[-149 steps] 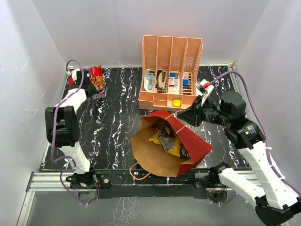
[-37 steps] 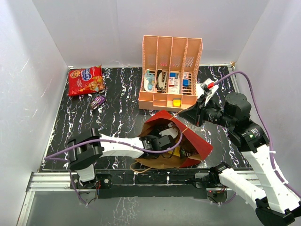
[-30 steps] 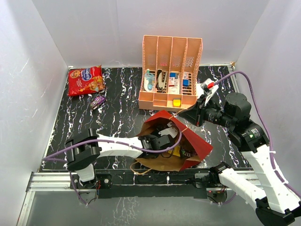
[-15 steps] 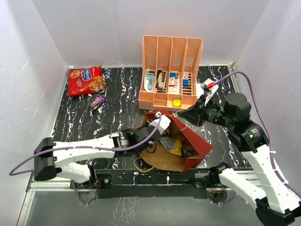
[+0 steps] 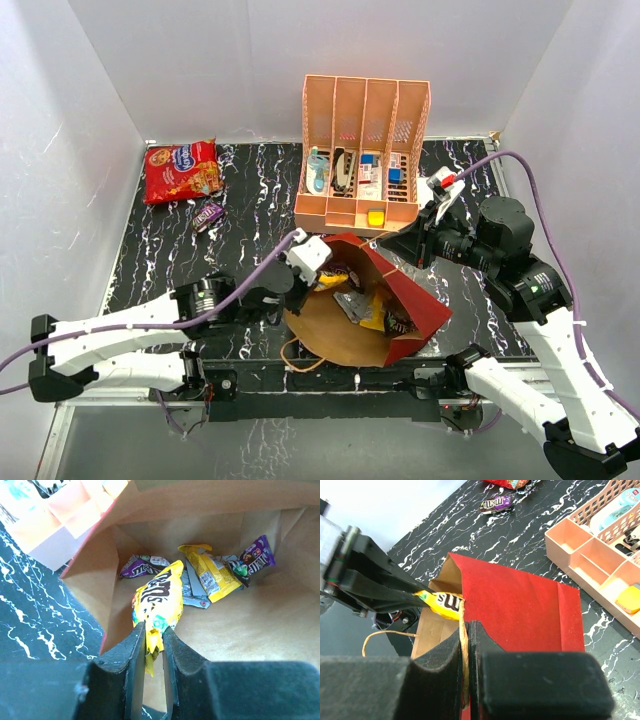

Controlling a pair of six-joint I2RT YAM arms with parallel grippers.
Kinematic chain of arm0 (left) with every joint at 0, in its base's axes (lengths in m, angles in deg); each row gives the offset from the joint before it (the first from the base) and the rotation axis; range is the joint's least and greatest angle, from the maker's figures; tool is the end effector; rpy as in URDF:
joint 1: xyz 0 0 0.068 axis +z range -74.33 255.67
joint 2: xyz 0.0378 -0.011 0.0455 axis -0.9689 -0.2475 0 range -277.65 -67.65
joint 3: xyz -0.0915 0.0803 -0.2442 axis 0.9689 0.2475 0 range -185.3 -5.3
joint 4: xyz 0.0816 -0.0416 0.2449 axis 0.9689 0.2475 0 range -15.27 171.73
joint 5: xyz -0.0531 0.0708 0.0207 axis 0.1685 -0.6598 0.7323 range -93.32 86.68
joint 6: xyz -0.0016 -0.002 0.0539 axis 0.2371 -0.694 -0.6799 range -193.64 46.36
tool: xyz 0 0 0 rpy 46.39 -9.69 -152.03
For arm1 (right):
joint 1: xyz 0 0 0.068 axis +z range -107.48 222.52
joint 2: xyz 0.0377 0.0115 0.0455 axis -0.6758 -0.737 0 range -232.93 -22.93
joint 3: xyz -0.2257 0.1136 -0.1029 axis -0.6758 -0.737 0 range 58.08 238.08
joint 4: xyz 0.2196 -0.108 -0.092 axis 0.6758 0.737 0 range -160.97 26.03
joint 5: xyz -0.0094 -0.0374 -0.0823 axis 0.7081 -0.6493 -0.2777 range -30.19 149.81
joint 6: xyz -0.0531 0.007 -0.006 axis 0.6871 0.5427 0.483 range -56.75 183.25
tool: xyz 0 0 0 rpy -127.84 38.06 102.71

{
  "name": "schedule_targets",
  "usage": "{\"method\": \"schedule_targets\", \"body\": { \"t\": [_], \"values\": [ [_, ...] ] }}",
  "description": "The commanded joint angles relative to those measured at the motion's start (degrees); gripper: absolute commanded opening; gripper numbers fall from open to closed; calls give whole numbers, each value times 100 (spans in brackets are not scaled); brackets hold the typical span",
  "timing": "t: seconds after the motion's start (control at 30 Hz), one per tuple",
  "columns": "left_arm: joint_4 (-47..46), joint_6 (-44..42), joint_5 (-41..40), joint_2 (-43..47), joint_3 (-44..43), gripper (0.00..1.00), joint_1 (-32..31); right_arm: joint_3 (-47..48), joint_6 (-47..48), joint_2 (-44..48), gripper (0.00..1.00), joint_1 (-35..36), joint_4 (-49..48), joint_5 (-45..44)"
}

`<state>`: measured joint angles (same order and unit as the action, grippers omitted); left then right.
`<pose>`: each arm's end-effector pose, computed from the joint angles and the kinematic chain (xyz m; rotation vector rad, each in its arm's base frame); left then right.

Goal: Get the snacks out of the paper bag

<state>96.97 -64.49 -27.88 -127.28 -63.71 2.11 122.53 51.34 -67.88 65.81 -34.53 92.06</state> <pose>0.0794 -0.2167 0.3538 0.8072 1.8066 -0.5292 0.1243 0.0743 0.4080 -0.5887 1.8361 0.9417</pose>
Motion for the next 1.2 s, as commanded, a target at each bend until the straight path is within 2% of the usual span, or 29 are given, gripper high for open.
{"method": "schedule_targets", "body": {
  "t": [0.0, 0.2, 0.37, 0.7, 0.97, 1.03, 1.17],
  "values": [
    [484, 66, 31, 509, -596, 15, 20, 254, 76, 100, 8, 5, -125, -94],
    [962, -33, -154, 873, -1538, 15, 17, 253, 76, 93, 8, 9, -182, -53],
    [1008, -462, -1010, 857, -2116, 16, 24, 270, 74, 91, 8, 9, -176, -25],
    [-117, -1005, -2703, 554, -2140, 13, 26, 314, 8, 171, 7, 2, -145, -38],
    [-566, -1360, -2454, 13, -1981, 12, 230, 328, -14, 131, 8, 9, -168, -21],
    [-567, -1231, -2081, -77, -1932, 11, 729, 323, -12, 123, 7, 9, -164, -21],
    [-288, -465, -754, -291, -1915, 9, 2347, 340, 1, 134, 8, 9, -96, -56]
  ]
}}
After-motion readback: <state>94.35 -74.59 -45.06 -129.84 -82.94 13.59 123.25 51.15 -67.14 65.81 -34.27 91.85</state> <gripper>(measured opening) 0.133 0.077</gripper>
